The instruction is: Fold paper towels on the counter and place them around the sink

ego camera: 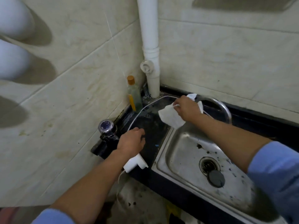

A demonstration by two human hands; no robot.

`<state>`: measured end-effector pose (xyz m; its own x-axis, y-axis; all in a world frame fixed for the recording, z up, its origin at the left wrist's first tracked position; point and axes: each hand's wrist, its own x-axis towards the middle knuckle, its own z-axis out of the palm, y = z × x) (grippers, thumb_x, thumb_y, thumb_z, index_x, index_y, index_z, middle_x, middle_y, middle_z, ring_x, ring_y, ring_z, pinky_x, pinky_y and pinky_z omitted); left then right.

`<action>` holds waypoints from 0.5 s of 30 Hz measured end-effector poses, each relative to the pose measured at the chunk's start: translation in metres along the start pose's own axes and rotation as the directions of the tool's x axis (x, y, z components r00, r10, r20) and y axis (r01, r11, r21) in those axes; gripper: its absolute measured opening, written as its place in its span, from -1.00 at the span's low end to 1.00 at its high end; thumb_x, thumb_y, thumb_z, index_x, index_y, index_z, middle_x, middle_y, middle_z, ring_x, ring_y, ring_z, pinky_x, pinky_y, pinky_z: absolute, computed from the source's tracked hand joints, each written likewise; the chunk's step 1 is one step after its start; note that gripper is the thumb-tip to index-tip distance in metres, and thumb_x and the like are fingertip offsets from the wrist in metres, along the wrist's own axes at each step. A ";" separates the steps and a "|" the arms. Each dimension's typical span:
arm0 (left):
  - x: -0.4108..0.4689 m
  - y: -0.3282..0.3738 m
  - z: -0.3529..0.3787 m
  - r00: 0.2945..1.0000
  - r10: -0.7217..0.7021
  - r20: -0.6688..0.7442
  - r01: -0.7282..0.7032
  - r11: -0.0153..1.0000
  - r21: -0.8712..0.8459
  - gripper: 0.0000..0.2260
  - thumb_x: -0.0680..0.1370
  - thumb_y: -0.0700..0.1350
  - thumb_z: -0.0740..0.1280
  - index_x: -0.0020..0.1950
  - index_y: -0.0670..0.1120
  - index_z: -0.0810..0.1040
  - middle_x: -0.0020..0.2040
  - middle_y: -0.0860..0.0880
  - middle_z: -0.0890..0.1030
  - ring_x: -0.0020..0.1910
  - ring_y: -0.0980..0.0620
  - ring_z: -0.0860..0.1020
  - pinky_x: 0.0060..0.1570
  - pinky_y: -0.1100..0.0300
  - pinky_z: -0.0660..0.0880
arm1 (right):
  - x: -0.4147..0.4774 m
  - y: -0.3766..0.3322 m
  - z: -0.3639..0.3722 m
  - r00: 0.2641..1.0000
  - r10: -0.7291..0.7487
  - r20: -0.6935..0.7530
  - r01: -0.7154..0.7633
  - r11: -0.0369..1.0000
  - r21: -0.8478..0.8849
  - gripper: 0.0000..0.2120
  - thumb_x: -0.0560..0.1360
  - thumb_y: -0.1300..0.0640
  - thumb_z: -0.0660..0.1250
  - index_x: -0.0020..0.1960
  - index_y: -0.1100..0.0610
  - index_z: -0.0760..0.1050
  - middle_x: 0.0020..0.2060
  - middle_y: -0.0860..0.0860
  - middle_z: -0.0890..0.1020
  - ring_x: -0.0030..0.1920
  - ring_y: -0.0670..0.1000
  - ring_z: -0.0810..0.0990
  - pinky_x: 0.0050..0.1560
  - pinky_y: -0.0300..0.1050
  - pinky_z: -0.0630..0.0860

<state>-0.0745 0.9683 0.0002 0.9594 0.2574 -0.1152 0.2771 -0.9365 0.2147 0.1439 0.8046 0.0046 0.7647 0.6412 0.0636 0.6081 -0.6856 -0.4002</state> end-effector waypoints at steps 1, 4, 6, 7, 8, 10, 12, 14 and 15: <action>-0.005 0.005 0.001 0.999 0.032 -0.006 -0.032 0.999 0.007 -0.80 0.56 -0.06 0.21 0.13 -0.05 0.51 0.04 -0.06 0.53 0.00 -0.12 0.55 -0.11 0.02 0.50 | -0.020 0.001 -0.009 1.000 0.004 -0.022 -0.005 1.000 -0.028 -0.77 0.58 0.08 0.21 0.13 0.12 0.57 0.10 0.13 0.55 0.11 0.16 0.54 -0.01 -0.07 0.39; -0.017 0.028 0.009 0.993 0.116 -0.010 -0.116 0.993 -0.005 -0.83 0.56 -0.08 0.21 0.09 -0.07 0.52 0.00 -0.08 0.52 -0.05 -0.13 0.53 -0.18 0.06 0.45 | -0.082 0.012 -0.036 0.995 0.048 -0.082 -0.049 0.999 -0.014 -0.82 0.56 0.07 0.23 0.07 0.09 0.55 0.11 0.09 0.51 0.15 0.13 0.49 0.03 -0.01 0.45; -0.025 0.051 0.015 0.988 0.154 0.000 -0.154 0.988 -0.014 -0.83 0.56 -0.07 0.22 0.08 -0.09 0.52 -0.01 -0.08 0.52 -0.06 -0.12 0.53 -0.21 0.09 0.41 | -0.126 0.026 -0.052 0.991 0.070 -0.115 -0.073 0.997 -0.024 -0.83 0.55 0.06 0.24 0.06 0.10 0.54 0.19 0.07 0.47 0.21 0.11 0.45 0.03 0.02 0.49; -0.030 0.064 0.019 0.984 0.176 0.007 -0.176 0.984 -0.022 -0.83 0.57 -0.06 0.22 0.07 -0.10 0.52 -0.01 -0.08 0.52 -0.06 -0.11 0.53 -0.22 0.11 0.38 | -0.149 0.035 -0.060 0.988 0.090 -0.128 -0.095 0.995 -0.037 -0.83 0.56 0.06 0.24 0.06 0.10 0.53 0.26 0.05 0.45 0.26 0.09 0.41 0.04 0.02 0.50; -0.033 0.078 0.025 0.978 0.207 0.010 -0.206 0.978 -0.033 -0.82 0.57 -0.06 0.23 0.07 -0.10 0.52 0.00 -0.07 0.52 -0.06 -0.10 0.53 -0.23 0.13 0.35 | -0.172 0.045 -0.068 0.984 0.112 -0.142 -0.119 0.992 -0.043 -0.83 0.56 0.05 0.24 0.07 0.09 0.53 0.31 0.02 0.42 0.29 0.06 0.39 0.05 0.01 0.50; -0.040 0.109 0.031 0.962 0.273 0.016 -0.272 0.961 -0.039 -0.81 0.56 -0.04 0.23 0.09 -0.08 0.53 0.02 -0.06 0.54 -0.02 -0.08 0.54 -0.18 0.13 0.36 | -0.217 0.064 -0.085 0.974 0.153 -0.168 -0.163 0.986 -0.046 -0.85 0.56 0.05 0.23 0.05 0.07 0.52 0.26 0.01 0.48 0.25 0.06 0.43 0.03 -0.02 0.48; -0.045 0.143 0.037 0.943 0.333 0.023 -0.332 0.943 -0.034 -0.78 0.55 -0.03 0.23 0.15 -0.05 0.52 0.08 -0.04 0.54 0.04 -0.07 0.53 -0.10 0.12 0.40 | -0.262 0.081 -0.102 0.960 0.216 -0.178 -0.226 0.973 -0.041 -0.87 0.56 0.05 0.22 0.02 0.06 0.50 0.06 0.03 0.59 0.09 0.10 0.53 -0.04 -0.02 0.48; -0.051 0.180 0.042 0.922 0.385 0.039 -0.384 0.923 -0.033 -0.76 0.55 -0.02 0.24 0.19 -0.01 0.50 0.13 -0.01 0.55 0.07 -0.05 0.54 0.00 0.10 0.45 | -0.308 0.100 -0.116 0.936 0.294 -0.196 -0.306 0.952 -0.032 -0.86 0.58 0.03 0.20 0.01 0.06 0.49 -0.06 0.02 0.61 -0.05 0.09 0.56 -0.13 -0.02 0.46; -0.053 0.199 0.045 0.912 0.407 0.051 -0.406 0.913 -0.025 -0.75 0.54 -0.02 0.24 0.20 -0.01 0.50 0.13 0.01 0.55 0.08 -0.05 0.54 0.02 0.09 0.47 | -0.331 0.111 -0.122 0.921 0.330 -0.208 -0.342 0.939 -0.024 -0.86 0.58 0.02 0.20 0.00 0.05 0.48 -0.09 0.01 0.61 -0.09 0.09 0.56 -0.15 -0.02 0.46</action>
<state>-0.0729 0.7579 0.0056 0.9850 -0.1589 -0.0675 -0.1356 -0.9541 0.2671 -0.0159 0.4744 0.0511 0.9491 0.2926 0.1167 0.3149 -0.8717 -0.3755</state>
